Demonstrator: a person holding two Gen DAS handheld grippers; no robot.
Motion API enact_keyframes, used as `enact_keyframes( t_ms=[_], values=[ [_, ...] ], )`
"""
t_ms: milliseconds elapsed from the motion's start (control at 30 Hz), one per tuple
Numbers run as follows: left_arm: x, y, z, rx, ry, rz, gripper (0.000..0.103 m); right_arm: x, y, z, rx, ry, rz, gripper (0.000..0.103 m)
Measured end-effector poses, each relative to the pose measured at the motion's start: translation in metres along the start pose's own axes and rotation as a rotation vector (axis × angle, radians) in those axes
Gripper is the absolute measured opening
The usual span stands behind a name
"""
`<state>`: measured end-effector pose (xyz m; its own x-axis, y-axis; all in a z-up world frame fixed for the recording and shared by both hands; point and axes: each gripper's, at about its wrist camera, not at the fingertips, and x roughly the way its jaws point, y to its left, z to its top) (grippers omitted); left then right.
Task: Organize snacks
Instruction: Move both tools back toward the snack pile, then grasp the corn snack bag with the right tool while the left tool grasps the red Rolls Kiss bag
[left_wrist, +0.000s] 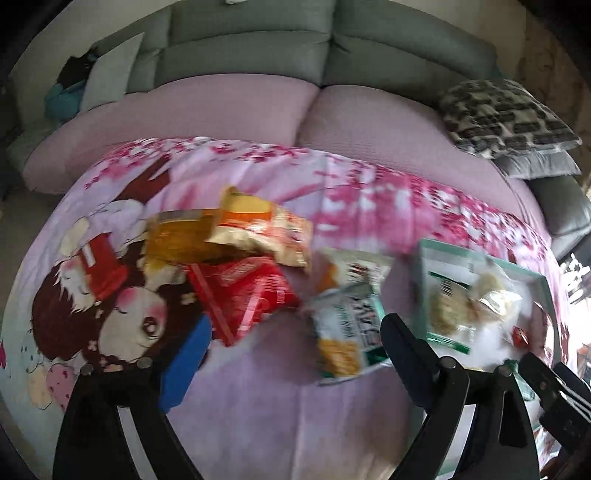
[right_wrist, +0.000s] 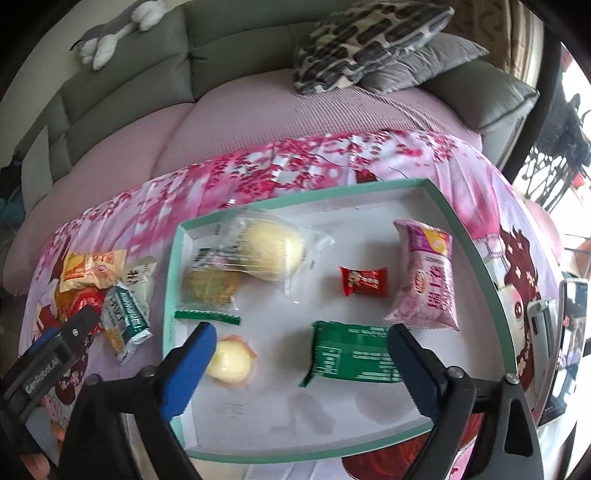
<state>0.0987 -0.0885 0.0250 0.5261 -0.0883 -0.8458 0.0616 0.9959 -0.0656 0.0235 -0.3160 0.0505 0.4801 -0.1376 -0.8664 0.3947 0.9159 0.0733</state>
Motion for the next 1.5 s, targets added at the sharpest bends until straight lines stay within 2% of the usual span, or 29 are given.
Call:
enact_keyframes(
  t_ms=[67,200,400,600,800,933,1133,1300,1500],
  values=[
    [-0.002,0.011,0.001,-0.023,-0.014,0.024,0.096,0.000,0.006,0.000,-0.018,-0.005,0.003,0.103],
    [-0.006,0.036,0.005,-0.061,-0.038,0.088,0.100,0.001,0.016,0.000,-0.039,-0.014,0.040,0.103],
    [-0.015,0.076,0.012,-0.139,-0.075,0.129,0.101,0.004,0.033,-0.003,-0.067,-0.011,0.093,0.103],
    [-0.022,0.112,0.016,-0.187,-0.102,0.144,0.102,0.003,0.054,-0.005,-0.109,-0.023,0.111,0.103],
    [-0.023,0.143,0.017,-0.242,-0.105,0.122,0.102,-0.003,0.086,-0.008,-0.166,-0.057,0.139,0.103],
    [-0.018,0.152,0.018,-0.222,-0.089,0.130,0.102,0.001,0.114,-0.014,-0.230,-0.053,0.162,0.103],
    [-0.005,0.151,0.021,-0.228,-0.050,0.035,0.102,0.020,0.157,-0.028,-0.345,-0.016,0.165,0.103],
    [0.006,0.127,0.027,-0.154,-0.024,-0.033,0.102,0.033,0.172,-0.034,-0.381,0.010,0.159,0.103],
    [0.035,0.089,0.025,-0.059,0.064,-0.147,0.102,0.049,0.180,-0.034,-0.405,0.028,0.140,0.103]
  ],
)
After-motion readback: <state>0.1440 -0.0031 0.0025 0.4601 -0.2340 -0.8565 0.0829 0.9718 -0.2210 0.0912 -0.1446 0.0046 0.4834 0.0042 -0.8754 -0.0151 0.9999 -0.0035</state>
